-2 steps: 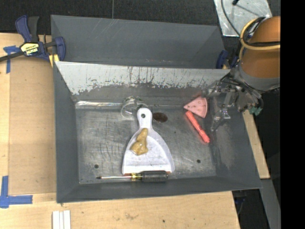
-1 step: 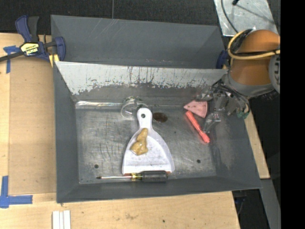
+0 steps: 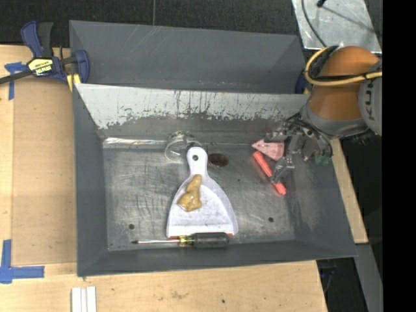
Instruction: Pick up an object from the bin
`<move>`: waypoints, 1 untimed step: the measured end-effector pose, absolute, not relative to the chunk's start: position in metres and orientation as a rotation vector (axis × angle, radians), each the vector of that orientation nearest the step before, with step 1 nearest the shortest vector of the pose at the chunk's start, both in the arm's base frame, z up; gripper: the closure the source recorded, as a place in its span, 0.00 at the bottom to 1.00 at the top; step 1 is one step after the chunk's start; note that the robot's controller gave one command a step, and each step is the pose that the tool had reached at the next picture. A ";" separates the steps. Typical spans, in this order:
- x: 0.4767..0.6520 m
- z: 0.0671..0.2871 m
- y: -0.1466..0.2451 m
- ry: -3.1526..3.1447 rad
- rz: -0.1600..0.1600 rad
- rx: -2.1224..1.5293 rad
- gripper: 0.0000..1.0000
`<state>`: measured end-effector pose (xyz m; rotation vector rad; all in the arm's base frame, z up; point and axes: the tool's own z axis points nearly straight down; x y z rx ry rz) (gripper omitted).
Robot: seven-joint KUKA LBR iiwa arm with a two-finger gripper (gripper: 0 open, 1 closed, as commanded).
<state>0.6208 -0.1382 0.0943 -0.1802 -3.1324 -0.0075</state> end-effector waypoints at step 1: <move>0.628 0.106 -0.121 -3.146 0.002 0.118 0.00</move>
Offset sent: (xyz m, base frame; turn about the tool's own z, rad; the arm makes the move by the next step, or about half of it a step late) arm 0.0034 0.0172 -0.0243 0.0573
